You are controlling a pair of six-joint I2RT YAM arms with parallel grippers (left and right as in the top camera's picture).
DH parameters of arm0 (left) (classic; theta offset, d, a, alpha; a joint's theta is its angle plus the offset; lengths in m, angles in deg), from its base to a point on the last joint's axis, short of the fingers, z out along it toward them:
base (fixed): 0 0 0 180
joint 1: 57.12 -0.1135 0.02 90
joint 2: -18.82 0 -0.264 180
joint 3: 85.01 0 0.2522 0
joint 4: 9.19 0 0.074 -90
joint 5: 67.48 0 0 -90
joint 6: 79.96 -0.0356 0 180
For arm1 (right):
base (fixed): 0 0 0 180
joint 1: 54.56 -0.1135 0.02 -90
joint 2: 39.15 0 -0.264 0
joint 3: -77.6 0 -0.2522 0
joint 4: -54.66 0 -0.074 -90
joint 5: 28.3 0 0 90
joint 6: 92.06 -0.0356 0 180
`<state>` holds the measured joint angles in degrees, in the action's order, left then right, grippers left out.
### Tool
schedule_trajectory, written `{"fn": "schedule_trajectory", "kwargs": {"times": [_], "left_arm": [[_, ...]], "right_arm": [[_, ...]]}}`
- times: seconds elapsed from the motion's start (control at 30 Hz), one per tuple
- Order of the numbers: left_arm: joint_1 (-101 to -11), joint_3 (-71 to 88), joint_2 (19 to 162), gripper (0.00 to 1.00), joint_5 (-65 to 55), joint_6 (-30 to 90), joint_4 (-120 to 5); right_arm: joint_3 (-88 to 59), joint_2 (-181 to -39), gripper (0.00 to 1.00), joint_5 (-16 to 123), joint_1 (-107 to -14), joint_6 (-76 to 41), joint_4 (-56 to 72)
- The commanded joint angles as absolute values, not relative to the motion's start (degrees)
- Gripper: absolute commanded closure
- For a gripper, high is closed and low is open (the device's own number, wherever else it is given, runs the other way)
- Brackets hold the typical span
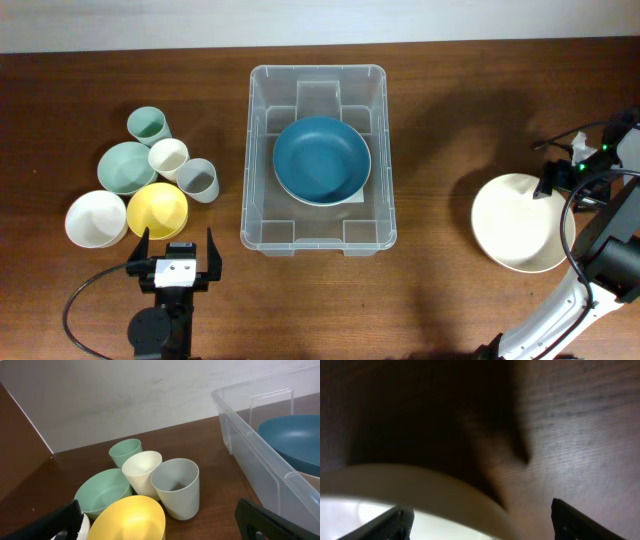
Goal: Pack container
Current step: 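Move the right gripper to the near cream bowl and grasp its rim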
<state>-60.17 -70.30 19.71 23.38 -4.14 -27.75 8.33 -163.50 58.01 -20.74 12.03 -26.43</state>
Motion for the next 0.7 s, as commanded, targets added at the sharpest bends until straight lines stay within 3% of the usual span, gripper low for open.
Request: {"fn": "schedule_trajectory", "kwargs": {"times": [0.0, 0.07, 0.1, 0.13, 0.17, 0.67], "left_arm": [[-59.99, -70.72, 19.23, 0.01, 23.77, -5.03, -27.66], [-59.99, -70.72, 19.23, 0.01, 23.77, -5.03, -27.66], [-59.99, -70.72, 19.23, 0.01, 23.77, -5.03, -27.66], [-59.99, -70.72, 19.23, 0.01, 23.77, -5.03, -27.66], [-59.99, -70.72, 19.23, 0.01, 23.77, -5.03, -27.66], [-59.99, -70.72, 19.23, 0.01, 23.77, -5.03, -27.66]], "right_arm": [[7.96, -162.1, 0.16, 57.88, -20.74, 14.26, -24.99], [7.93, -162.15, 0.23, 57.82, -20.76, 14.26, -24.55], [7.93, -162.15, 0.35, 57.66, -20.78, 14.26, -24.59], [7.89, -162.19, 0.53, 57.66, -20.78, 14.26, -24.64], [7.89, -162.19, 0.6, 57.66, -20.78, 14.26, -24.83], [0.98, -162.32, 0.62, 57.4, -20.78, 14.68, -20.4]]}}
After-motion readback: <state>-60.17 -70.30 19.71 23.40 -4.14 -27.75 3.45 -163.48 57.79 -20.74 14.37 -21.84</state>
